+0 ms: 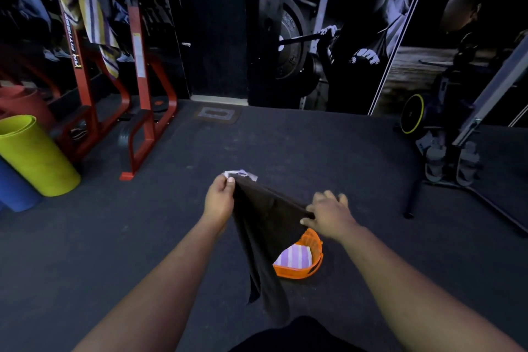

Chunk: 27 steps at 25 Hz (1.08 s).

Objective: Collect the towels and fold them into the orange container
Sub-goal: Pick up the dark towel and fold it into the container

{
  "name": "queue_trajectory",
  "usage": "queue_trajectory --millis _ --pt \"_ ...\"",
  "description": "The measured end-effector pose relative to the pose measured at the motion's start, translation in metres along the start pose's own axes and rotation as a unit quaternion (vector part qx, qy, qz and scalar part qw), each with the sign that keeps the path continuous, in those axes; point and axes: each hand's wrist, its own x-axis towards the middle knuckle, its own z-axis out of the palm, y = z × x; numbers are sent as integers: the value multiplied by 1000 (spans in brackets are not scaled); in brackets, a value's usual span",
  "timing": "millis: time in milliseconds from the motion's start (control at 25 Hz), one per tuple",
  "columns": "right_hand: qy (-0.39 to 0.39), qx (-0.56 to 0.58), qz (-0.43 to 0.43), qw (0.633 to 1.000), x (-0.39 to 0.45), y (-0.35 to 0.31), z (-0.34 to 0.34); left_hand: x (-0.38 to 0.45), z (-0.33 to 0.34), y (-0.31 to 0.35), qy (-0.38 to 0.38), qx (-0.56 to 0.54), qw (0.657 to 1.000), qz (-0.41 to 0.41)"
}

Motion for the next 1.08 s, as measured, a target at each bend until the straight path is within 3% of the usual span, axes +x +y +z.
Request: queue_trajectory --millis 120,240,360,480,560,600,680,720,760,840,880,920,1000,1040,1080 --pt "125 9 49 991 -3 14 -2 17 -8 -10 52 136 989 37" --pt "158 86 47 983 3 15 -22 21 -2 -8 64 80 995 -9" --pt "152 274 55 948 3 16 -35 27 9 -3 61 -21 997 -31" --pt "208 478 56 851 1 18 -39 24 17 13 45 -61 997 -23" --pt "210 577 53 787 0 19 -47 20 13 25 -63 -24 997 44" --pt "200 613 49 763 -1 18 -50 19 10 32 -146 52 984 81" --pt "175 666 39 724 -3 15 -58 20 4 47 -277 303 908 85" --pt "174 689 33 703 -4 11 -61 21 2 53 -305 392 866 62" --pt "183 717 24 672 -6 7 -65 23 1 61 -314 400 860 43" --pt "203 782 20 589 -9 2 -69 22 -2 79 -329 259 908 -19" --pt "197 799 15 568 -11 1 -68 20 -2 87 -335 172 925 -45" --pt "173 790 15 588 -13 -1 -65 16 -3 95 -336 93 936 -57" --pt "62 710 30 701 -18 -9 -54 7 2 116 -334 -48 940 -49" --pt "15 674 40 738 -19 -15 -47 8 5 123 -317 -109 941 -40" --pt "6 662 49 748 -18 -21 -42 6 10 128 -290 -167 942 -32"
